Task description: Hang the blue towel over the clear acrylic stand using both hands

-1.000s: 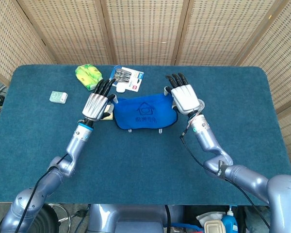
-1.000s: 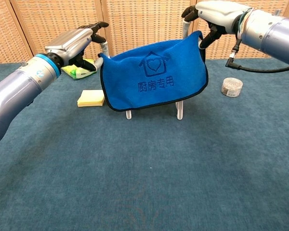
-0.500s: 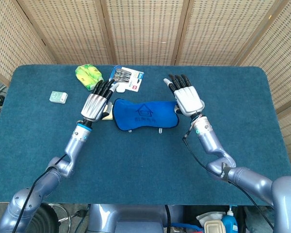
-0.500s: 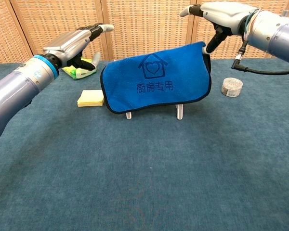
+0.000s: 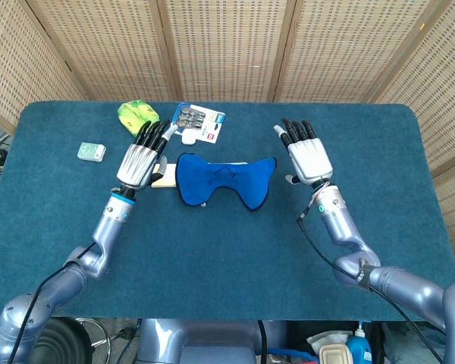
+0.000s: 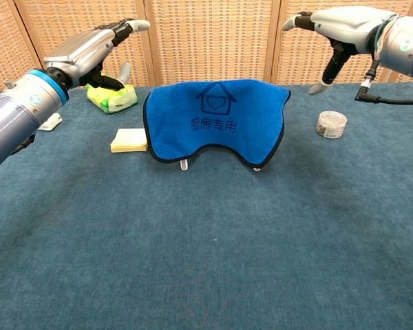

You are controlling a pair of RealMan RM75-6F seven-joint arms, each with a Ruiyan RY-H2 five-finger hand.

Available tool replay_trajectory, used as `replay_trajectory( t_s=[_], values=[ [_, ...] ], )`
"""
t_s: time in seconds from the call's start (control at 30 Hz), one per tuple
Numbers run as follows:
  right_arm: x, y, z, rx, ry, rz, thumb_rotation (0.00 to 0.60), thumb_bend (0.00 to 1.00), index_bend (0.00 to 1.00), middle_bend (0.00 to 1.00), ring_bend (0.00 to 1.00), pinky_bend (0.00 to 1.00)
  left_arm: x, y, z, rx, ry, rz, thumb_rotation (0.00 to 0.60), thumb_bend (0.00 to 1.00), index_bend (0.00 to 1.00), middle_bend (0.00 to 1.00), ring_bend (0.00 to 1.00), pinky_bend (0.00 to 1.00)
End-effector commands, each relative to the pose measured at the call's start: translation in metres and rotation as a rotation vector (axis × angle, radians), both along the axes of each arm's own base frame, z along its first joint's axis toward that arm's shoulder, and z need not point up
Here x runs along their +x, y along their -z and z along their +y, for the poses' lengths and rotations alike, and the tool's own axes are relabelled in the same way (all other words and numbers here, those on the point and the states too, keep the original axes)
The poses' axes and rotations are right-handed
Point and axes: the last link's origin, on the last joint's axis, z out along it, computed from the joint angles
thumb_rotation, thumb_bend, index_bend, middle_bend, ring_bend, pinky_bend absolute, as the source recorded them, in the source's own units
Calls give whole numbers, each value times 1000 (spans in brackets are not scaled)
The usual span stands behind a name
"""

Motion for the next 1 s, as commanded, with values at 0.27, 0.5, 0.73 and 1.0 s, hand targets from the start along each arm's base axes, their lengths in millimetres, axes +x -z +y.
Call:
replay_trajectory(
  t_s=[0.27, 0.5, 0.73, 1.0],
  values=[
    [-30, -45, 48, -122, -52, -61, 600, 0, 0, 0, 0, 0, -29, -45, -37, 64, -17, -44, 600, 562, 0, 0, 0, 0],
    [-68, -69, 98, -181, -65, -99, 600, 0, 0, 0, 0, 0, -62, -80, -91, 78, -137, -46, 600, 88, 0, 0, 0, 0],
    [-108, -70, 172, -164, -6, -132, 600, 0, 0, 0, 0, 0, -100, -108, -168, 162, -269, -31, 600, 0, 0, 0, 0, 0],
    [-123, -75, 240, -194, 21, -179, 600, 0, 0, 0, 0, 0, -120, -116, -251, 155, -446, -5, 600, 0, 0, 0, 0, 0]
  ],
)
